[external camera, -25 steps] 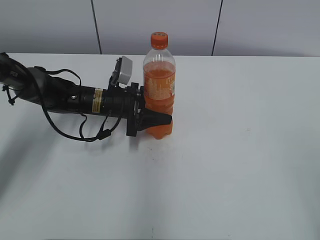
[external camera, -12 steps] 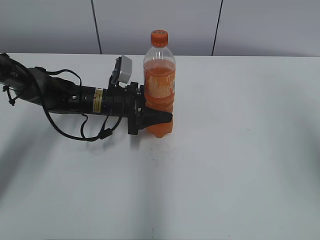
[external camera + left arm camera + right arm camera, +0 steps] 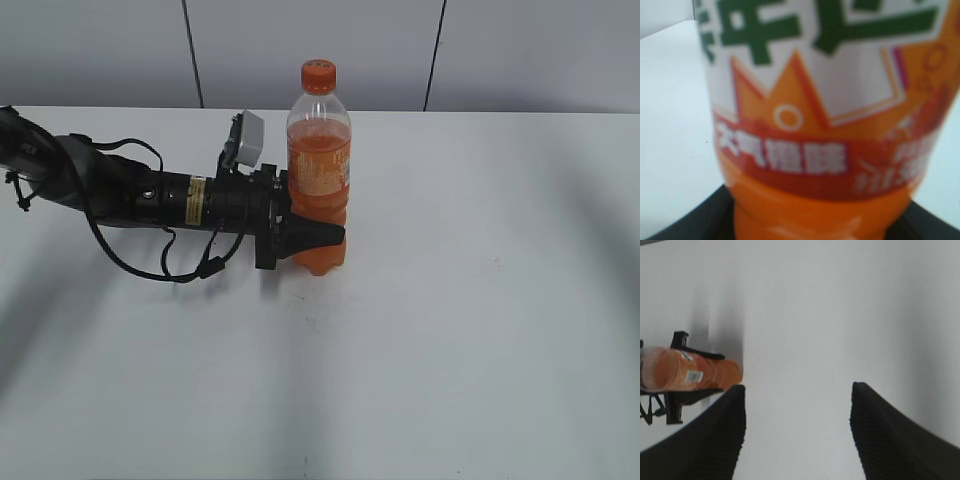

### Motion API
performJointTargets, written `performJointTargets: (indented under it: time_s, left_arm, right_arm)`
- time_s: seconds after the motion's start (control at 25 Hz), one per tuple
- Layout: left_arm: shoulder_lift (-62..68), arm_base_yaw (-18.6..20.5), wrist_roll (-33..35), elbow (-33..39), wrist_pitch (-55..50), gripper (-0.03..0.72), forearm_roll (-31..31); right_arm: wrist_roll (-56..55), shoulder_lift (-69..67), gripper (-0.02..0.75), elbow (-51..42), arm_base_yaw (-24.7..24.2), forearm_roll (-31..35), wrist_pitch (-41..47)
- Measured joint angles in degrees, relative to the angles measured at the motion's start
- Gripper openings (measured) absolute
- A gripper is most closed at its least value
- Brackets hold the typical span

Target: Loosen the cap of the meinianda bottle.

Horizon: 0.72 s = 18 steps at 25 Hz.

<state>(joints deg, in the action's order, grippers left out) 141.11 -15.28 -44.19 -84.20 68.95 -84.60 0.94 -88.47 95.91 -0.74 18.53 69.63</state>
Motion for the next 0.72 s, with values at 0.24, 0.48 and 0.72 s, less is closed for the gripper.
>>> performJointTargets:
  time_s: [0.24,0.48,0.72]
  left_arm:
    - [0.0,0.0,0.0,0.0,0.1,0.404,0.0]
    - [0.0,0.0,0.0,0.0,0.1,0.404,-0.1]
    - [0.0,-0.1,0.8,0.0,0.1,0.404,-0.2]
  right_arm:
    - [-1.6,-10.4,0.491,11.1,0.0,0.0,0.0]
    - [-4.7,-13.4,0.491,12.6,1.1,-0.1,0.1]
    - [-8.8,-15.7,0.491,13.1,9.4,-0.1,0.0]
